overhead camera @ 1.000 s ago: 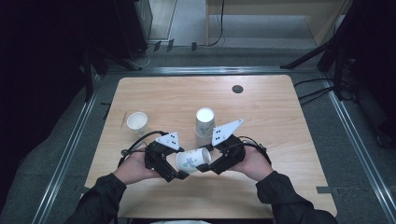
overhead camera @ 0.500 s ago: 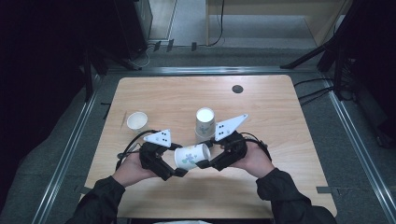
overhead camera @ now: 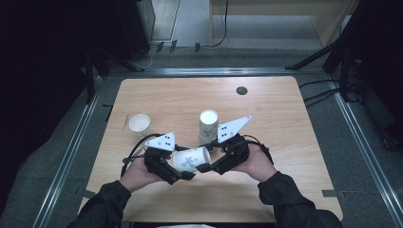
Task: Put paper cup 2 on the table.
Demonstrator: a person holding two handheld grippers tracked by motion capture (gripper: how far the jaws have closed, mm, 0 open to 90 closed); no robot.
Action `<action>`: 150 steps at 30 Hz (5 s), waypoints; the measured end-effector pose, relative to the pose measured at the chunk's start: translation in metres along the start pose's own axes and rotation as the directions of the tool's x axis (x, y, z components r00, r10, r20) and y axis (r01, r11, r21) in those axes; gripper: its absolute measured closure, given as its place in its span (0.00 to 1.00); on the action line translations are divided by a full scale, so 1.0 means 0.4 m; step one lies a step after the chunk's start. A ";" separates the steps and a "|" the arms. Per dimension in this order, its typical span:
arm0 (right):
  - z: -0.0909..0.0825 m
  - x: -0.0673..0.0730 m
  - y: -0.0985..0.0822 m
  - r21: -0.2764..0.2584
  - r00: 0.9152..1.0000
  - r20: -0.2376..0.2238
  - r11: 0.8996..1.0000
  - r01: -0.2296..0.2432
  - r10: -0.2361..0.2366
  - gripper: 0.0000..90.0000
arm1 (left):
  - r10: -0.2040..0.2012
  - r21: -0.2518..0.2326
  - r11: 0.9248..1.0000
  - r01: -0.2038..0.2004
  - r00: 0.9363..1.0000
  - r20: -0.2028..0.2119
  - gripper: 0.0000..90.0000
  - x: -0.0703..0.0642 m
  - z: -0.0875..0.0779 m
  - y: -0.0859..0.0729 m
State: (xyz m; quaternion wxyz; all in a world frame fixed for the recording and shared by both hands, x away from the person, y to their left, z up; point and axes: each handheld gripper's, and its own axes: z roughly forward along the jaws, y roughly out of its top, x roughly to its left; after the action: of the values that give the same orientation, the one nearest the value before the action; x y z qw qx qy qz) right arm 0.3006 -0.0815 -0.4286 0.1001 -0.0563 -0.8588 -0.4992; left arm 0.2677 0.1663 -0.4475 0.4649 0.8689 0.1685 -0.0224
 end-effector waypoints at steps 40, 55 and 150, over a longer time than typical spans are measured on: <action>-0.039 0.007 -0.088 0.081 0.986 0.164 0.996 -0.027 0.013 0.30 | 0.043 0.277 0.960 -0.045 0.999 0.013 0.30 0.060 0.010 0.033; -0.018 0.009 -0.107 0.139 0.982 0.187 0.990 -0.022 -0.005 0.30 | 0.067 0.400 0.914 -0.073 0.997 0.030 0.30 0.045 0.069 0.049; 0.006 0.009 -0.071 0.083 0.999 0.039 0.997 0.000 -0.003 0.29 | 0.051 0.042 0.998 -0.054 0.996 0.068 0.30 0.011 0.006 0.058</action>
State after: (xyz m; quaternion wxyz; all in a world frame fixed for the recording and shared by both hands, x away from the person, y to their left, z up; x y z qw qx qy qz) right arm 0.2915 -0.0936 -0.4529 0.0851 -0.0612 -0.8808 -0.4618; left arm 0.2796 0.1535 -0.4312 0.4516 0.8817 0.1295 -0.0428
